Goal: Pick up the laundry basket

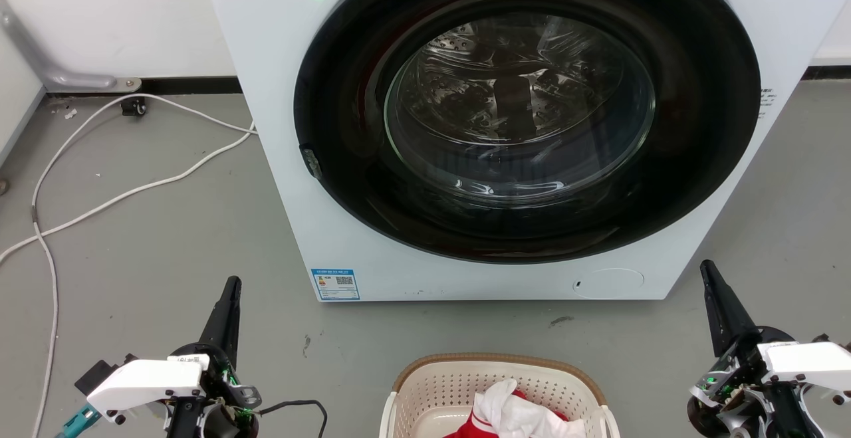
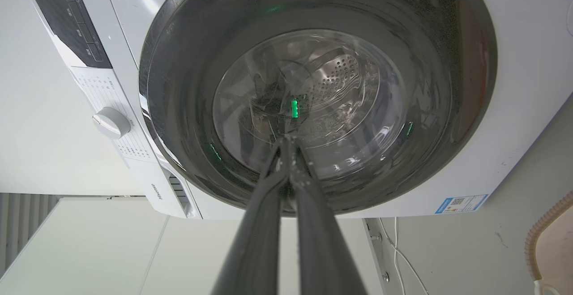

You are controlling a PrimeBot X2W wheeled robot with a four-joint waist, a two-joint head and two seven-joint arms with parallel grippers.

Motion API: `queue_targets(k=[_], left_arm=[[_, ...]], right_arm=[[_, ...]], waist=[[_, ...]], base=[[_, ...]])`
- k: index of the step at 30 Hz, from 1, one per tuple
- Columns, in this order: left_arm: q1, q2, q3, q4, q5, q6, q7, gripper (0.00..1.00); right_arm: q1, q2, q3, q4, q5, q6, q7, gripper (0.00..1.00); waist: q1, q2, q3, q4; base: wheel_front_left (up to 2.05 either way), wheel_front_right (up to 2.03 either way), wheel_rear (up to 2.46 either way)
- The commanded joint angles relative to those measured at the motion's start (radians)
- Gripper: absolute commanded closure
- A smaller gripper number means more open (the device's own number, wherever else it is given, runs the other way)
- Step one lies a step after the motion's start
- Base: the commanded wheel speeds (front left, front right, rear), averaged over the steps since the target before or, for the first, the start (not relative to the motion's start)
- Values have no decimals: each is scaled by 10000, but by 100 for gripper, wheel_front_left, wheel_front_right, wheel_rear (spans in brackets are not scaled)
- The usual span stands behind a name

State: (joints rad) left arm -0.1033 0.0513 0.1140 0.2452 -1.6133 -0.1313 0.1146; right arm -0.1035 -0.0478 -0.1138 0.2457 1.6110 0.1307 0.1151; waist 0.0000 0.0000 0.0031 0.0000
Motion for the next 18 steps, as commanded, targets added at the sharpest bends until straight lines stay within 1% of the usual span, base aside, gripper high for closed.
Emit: queue_targets(k=[1, 18], left_arm=[[-104, -8, 28, 10, 24, -29, 25, 100], [-104, -7, 29, 10, 25, -29, 26, 100]], right_arm=[[-104, -46, 11, 2, 41, -1, 9, 100], [-104, -46, 10, 2, 42, 0, 9, 100]], waist=[[0, 0, 0, 0], [0, 0, 0, 0]], base=[[0, 0, 0], [0, 0, 0]])
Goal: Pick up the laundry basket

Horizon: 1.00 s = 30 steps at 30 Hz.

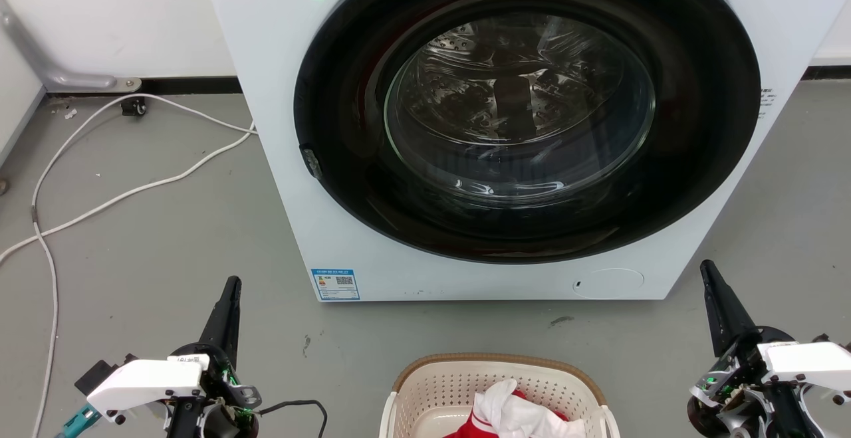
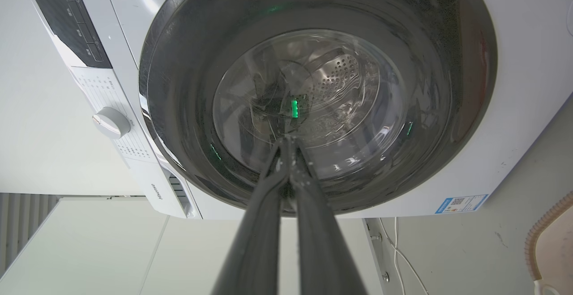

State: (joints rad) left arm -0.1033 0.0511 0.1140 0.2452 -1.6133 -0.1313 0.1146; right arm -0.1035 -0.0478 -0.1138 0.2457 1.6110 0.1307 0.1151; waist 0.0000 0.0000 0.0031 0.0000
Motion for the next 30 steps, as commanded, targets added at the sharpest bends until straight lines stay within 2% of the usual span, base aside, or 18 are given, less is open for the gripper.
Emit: queue_targets(k=[1, 15, 16, 25, 30], left_arm=[[-104, -5, 29, 10, 25, -29, 26, 100], [-104, -6, 30, 10, 26, -29, 27, 100], [15, -2, -6, 31, -2, 4, -2, 0], [202, -20, -121, -131, 315, 6, -388, 0], [245, -18, -45, -329, 1129, 8, -629, 0]], right_arm=[[-104, -46, 11, 2, 41, 0, 9, 100], [-105, -46, 10, 2, 41, 0, 9, 100], [16, 4, -2, 25, -4, 2, -2, 0], [231, 16, 28, -30, -326, 0, -388, 0], [305, 12, -8, -420, -1556, 0, -629, 0]], waist=[[0, 0, 0, 0], [0, 0, 0, 0], [0, 0, 0, 0], [0, 0, 6, 5], [0, 0, 17, 9]], base=[[0, 0, 0], [0, 0, 0], [0, 0, 0], [0, 0, 0], [0, 0, 0]])
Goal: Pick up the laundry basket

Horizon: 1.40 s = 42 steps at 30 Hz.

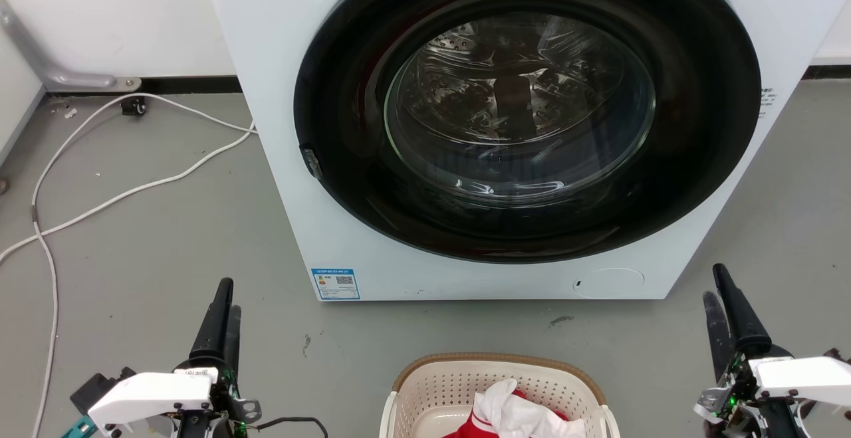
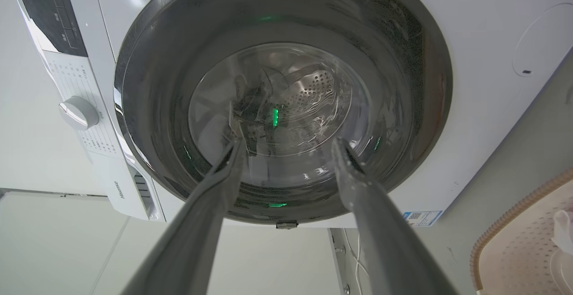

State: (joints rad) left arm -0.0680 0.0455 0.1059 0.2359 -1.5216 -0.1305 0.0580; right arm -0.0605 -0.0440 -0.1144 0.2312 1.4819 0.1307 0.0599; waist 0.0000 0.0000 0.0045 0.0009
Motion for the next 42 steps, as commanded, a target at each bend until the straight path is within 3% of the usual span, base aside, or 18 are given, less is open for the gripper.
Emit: queue_targets(k=[1, 8, 28, 42], left_arm=[[-104, 38, 56, -292, 408, 13, -112, 0], [-33, 41, 65, -666, 1634, 280, -380, 0], [341, 47, -703, -1561, 6223, 1194, -1232, 0], [617, 50, -982, -1701, 8412, 1468, -1684, 0]], right_arm=[[-98, -27, -3, -353, -494, 0, -123, 0], [28, -32, -17, -721, -1723, 0, -395, 0], [473, -48, 315, -1849, -6639, 0, -1246, 0], [779, -57, 341, -2142, -8817, 1, -1697, 0]], waist=[[0, 0, 5, 1], [0, 0, 18, 1], [0, 0, 50, 36], [0, 0, 15, 62]], base=[[0, 0, 0], [0, 0, 0], [0, 0, 0], [0, 0, 0]])
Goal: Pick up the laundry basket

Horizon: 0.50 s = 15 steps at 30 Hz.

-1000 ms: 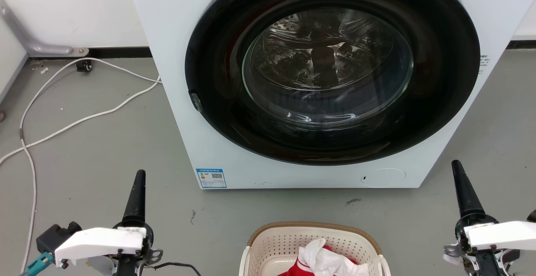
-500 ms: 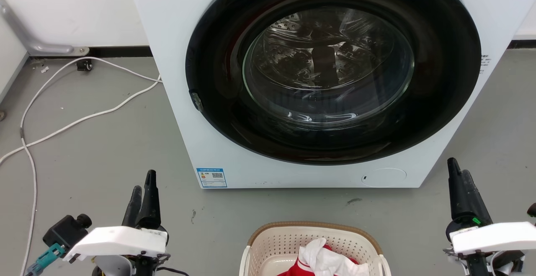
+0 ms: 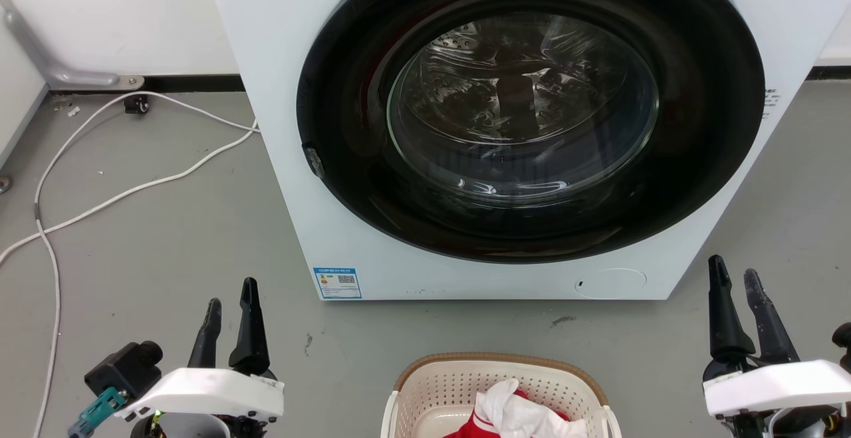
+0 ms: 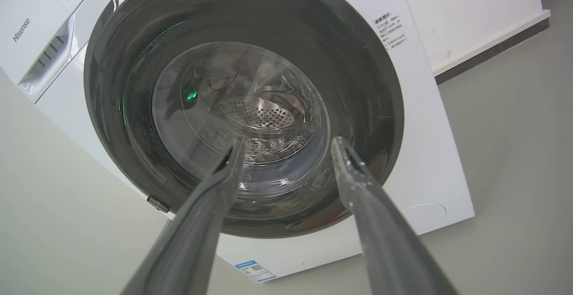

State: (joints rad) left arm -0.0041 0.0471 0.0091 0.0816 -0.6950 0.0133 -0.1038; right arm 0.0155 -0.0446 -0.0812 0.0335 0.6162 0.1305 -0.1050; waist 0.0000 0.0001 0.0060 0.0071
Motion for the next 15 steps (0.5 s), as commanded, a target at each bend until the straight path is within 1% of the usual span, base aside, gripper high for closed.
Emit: queue_targets(k=[1, 15], left_arm=[[-8, 35, -32, -169, 281, 49, -94, 0], [161, 38, -217, -353, 2017, 303, -486, 0]], right_arm=[[37, -52, 2, -180, -306, 3, -76, 0], [234, -61, -241, -374, -1984, 2, -471, 0]], waist=[[0, -1, -1, 3], [0, -1, -4, 27]], base=[[0, 0, 0], [0, 0, 0]])
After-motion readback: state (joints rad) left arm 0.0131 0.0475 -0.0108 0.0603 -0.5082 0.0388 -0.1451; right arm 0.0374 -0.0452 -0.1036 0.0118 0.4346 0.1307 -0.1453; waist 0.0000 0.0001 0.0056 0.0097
